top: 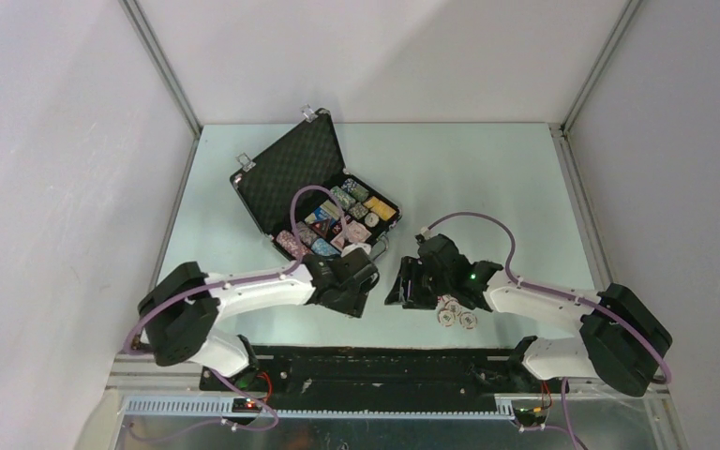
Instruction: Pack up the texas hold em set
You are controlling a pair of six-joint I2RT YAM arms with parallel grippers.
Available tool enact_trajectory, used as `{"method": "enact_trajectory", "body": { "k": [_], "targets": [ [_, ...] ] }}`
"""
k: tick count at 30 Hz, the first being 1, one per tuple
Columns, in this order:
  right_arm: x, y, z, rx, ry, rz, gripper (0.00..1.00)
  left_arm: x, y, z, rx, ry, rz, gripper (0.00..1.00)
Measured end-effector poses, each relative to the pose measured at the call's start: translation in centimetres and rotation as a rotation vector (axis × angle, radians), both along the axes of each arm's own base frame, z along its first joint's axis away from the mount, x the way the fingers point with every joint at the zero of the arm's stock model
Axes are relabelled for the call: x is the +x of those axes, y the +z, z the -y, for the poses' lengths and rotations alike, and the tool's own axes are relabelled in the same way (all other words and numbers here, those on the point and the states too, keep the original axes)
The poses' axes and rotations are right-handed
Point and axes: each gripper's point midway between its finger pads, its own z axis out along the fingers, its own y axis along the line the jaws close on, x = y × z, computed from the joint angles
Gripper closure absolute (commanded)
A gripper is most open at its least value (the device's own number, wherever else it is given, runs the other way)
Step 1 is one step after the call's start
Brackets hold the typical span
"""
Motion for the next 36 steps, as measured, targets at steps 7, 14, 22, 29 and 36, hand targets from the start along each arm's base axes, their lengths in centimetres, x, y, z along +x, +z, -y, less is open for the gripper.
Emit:
{"method": "enact_trajectory", "body": {
  "k": [7,14,22,29,36],
  "targets": [
    [0.1,0.2,0.8,-0.026,-0.022,0.015,0.45,0.1,-1.3,0.3,0.065,-0.024,-0.042,0.33],
    [0.7,1.4,2.0,-0.034,-0.057,0.065,0.45,0.0,-1.6,0.8,0.090,-0.058,-0.078,0.38],
    [0.7,1.5,3.1,-0.060,-0.067,0.073,0.45,-0.2,-2.1,1.7,0.101,-0.087,-0.123,0.39],
    [0.9,1.7,3.5,-0.065,-0.068,0.086,0.46,-0.3,-2.2,1.7,0.104,-0.089,-0.148,0.41],
    [0.8,1.6,3.7,-0.074,-0.068,0.084,0.47,-0.3,-2.3,1.8,0.113,-0.103,-0.173,0.38]
  ]
}}
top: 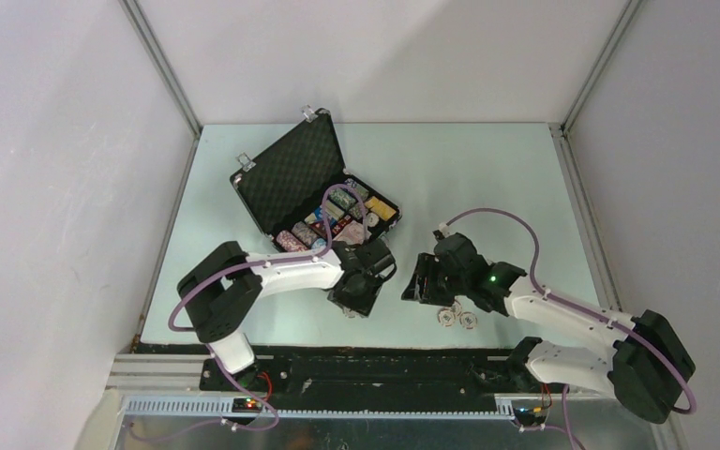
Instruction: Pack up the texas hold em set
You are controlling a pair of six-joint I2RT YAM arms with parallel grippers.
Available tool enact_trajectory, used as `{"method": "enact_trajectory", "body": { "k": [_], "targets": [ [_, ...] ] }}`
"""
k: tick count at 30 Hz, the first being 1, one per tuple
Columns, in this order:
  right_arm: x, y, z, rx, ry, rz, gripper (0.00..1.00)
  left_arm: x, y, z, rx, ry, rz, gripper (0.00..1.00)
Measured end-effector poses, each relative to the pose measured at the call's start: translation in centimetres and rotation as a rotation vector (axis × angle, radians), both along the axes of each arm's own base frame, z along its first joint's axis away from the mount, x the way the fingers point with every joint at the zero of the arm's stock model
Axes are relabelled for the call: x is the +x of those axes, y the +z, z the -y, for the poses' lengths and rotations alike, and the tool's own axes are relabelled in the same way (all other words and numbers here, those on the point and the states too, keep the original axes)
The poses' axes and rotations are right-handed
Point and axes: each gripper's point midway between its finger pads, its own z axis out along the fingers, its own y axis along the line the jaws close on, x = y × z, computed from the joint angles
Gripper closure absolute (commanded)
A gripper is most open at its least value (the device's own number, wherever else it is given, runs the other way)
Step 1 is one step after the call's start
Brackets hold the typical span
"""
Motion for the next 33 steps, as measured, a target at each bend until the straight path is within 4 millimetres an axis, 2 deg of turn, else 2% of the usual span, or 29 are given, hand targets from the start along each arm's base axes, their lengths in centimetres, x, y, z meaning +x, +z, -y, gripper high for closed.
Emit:
{"method": "enact_trajectory", "body": {
  "k": [4,9,12,14,17,23,33],
  "targets": [
    [0.0,0.2,0.1,0.005,-0.001,0.005,0.47,0.0,0.0,0.1,0.001,-0.005,-0.017,0.36],
    [-0.2,0.1,0.6,0.006,-0.007,0.010,0.48,0.0,-0.1,0.1,-0.004,-0.002,-0.037,0.49],
    [-0.2,0.0,1.0,0.004,-0.013,0.011,0.48,0.1,-0.2,0.2,-0.006,-0.009,-0.044,0.52],
    [-0.2,0.1,1.2,0.005,-0.016,0.014,0.48,0.1,-0.2,0.2,-0.008,-0.011,-0.047,0.62],
    [-0.2,0.5,1.5,0.012,-0.022,0.025,0.48,0.1,-0.1,0.3,-0.010,-0.012,-0.056,0.71],
    [0.1,1.3,2.0,0.034,-0.041,0.050,0.48,0.1,0.0,0.3,0.003,-0.015,-0.063,0.76],
    [0.8,-0.2,2.6,0.091,0.020,-0.051,0.48,1.2,1.2,0.4,0.034,-0.059,-0.005,0.79]
  ]
}}
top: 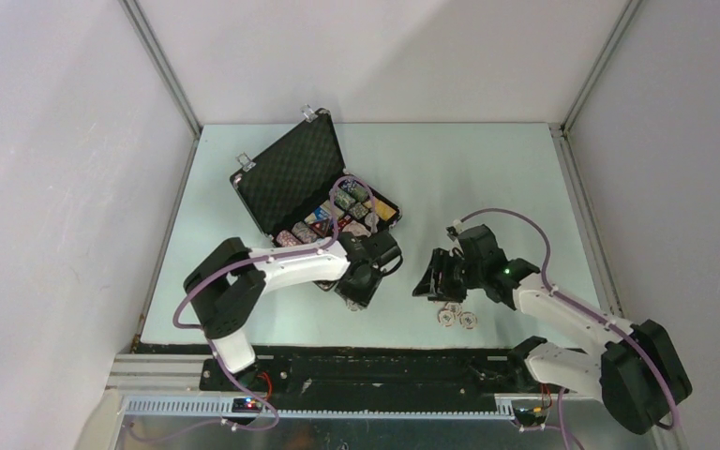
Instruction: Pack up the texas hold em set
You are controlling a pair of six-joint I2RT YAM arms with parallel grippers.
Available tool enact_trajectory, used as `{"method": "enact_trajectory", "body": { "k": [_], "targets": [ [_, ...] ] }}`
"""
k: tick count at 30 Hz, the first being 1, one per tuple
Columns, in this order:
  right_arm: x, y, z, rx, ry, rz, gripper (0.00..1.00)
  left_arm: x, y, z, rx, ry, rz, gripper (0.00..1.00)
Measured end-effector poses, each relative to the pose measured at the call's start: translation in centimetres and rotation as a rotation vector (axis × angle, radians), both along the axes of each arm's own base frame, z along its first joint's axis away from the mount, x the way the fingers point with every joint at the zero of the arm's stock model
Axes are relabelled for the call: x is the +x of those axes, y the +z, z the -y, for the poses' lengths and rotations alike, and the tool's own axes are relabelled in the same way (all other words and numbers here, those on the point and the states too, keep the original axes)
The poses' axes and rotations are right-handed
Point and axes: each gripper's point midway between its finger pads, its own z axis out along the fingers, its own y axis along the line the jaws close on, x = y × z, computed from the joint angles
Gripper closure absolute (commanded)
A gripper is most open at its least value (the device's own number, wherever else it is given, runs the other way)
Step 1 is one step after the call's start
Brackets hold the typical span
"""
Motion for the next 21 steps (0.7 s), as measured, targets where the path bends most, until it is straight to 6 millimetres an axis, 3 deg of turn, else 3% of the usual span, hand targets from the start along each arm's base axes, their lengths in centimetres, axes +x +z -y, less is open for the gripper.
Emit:
{"method": "enact_trajectory", "body": {
  "k": [10,16,21],
  "targets": [
    [0.1,-1.2,-2.5,0.126,0.119,-0.088,0.47,1.2,3.1,1.8,-0.060,-0.063,0.072,0.79],
    [1.7,-1.5,-3.0,0.229,0.128,-0.140,0.46,1.4,4.0,2.6,-0.100,-0.121,0.090,0.78],
    [3.1,-0.5,-4.0,0.305,0.167,-0.132,0.48,1.2,4.4,3.6,-0.136,-0.178,0.091,0.78]
  ]
}}
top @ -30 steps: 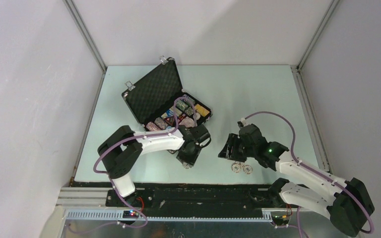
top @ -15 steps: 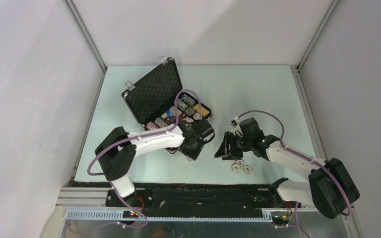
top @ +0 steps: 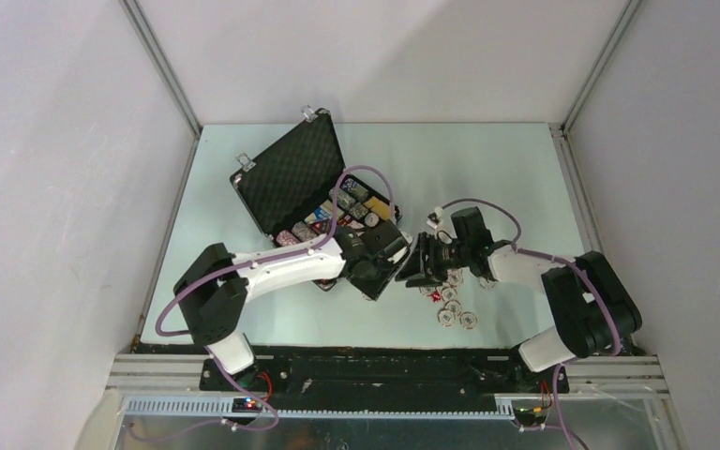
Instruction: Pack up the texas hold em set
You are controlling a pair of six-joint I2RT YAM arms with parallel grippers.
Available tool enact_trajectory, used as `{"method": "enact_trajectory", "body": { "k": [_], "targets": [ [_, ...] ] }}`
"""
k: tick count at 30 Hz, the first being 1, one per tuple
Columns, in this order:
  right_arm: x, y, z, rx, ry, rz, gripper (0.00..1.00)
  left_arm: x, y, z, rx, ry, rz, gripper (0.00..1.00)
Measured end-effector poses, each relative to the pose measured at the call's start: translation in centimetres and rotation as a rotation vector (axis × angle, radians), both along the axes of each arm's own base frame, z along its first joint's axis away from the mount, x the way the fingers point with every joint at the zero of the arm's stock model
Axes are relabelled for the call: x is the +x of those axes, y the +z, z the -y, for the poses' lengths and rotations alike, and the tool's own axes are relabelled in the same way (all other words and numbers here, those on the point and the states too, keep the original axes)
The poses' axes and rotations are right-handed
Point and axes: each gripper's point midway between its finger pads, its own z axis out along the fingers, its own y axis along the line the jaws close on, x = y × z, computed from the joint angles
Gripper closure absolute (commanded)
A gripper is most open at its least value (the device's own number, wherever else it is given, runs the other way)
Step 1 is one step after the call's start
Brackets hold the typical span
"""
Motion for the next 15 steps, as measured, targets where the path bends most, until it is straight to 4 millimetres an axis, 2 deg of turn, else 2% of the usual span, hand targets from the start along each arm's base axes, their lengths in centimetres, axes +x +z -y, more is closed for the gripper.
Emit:
{"method": "enact_trajectory", "body": {
  "k": [5,11,15],
  "targets": [
    [1.1,0.8,-1.1,0.066,0.032,0.013,0.50,-0.4,0.8,1.2,-0.057,-0.059,0.000,0.77],
    [1.2,1.0,-1.9,0.087,0.066,0.004,0.51,-0.8,2.6,2.5,-0.146,-0.108,0.006,0.77],
    [0.9,1.1,-2.5,0.101,0.092,0.005,0.52,-1.0,3.1,2.9,-0.173,-0.125,0.006,0.77]
  ]
}}
